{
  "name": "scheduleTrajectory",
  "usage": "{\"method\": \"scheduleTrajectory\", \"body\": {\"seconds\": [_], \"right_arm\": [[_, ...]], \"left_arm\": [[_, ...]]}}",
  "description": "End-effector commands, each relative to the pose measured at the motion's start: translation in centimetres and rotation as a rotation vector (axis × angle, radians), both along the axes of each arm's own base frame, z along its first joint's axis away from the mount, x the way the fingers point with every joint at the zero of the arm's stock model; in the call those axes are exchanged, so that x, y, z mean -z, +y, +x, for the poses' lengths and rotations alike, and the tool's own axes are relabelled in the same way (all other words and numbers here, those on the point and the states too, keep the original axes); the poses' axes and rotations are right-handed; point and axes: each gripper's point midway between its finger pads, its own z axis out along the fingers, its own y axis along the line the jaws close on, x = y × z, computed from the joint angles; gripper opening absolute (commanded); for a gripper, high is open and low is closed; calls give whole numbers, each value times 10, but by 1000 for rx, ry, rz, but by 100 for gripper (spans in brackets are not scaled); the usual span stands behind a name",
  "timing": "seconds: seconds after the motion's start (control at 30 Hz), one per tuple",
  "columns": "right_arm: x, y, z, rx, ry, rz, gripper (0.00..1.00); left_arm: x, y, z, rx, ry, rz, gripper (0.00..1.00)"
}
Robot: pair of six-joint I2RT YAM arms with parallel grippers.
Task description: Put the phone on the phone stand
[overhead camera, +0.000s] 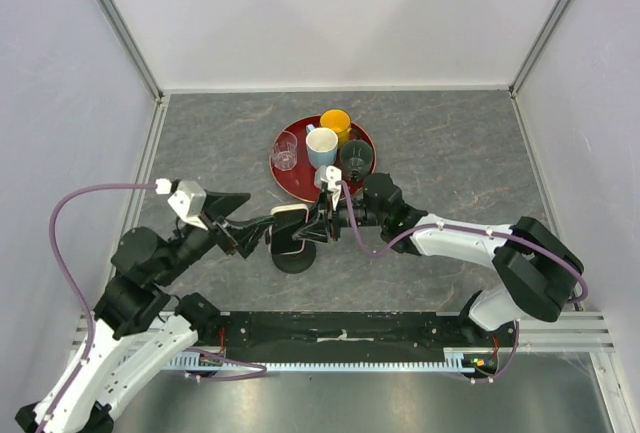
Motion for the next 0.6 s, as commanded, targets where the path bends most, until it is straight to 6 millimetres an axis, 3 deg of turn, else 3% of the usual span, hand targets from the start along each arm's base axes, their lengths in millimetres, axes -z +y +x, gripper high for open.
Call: {"method": "scheduleTrajectory", "body": {"seconds": [0.0, 0.13, 0.17, 0.23, 0.27, 0.37, 0.43, 0.57], "right_arm": [[-23, -8, 22, 76, -34, 54, 0], [-30, -24, 30, 139, -36, 54, 0], [-29, -31, 36, 163, -32, 47, 0], [-30, -39, 37, 175, -37, 30, 0], [-30, -44, 41, 189, -37, 25, 0], [-31, -56, 47, 204, -34, 15, 0], [-32, -60, 46, 197, -32, 19, 0], [-27, -65, 45, 179, -23, 16, 0]], "left_arm": [[36, 10, 0, -88, 186, -138, 82], [60, -9, -4, 7, 227, -228, 79], [75, -14, -3, 25, 247, -222, 78], [76, -18, -2, 46, 217, -239, 75], [88, -20, -1, 48, 234, -223, 74], [101, -26, 2, 70, 229, -231, 68], [99, -29, 2, 87, 195, -255, 63], [127, -33, 5, 96, 198, -239, 61]]}}
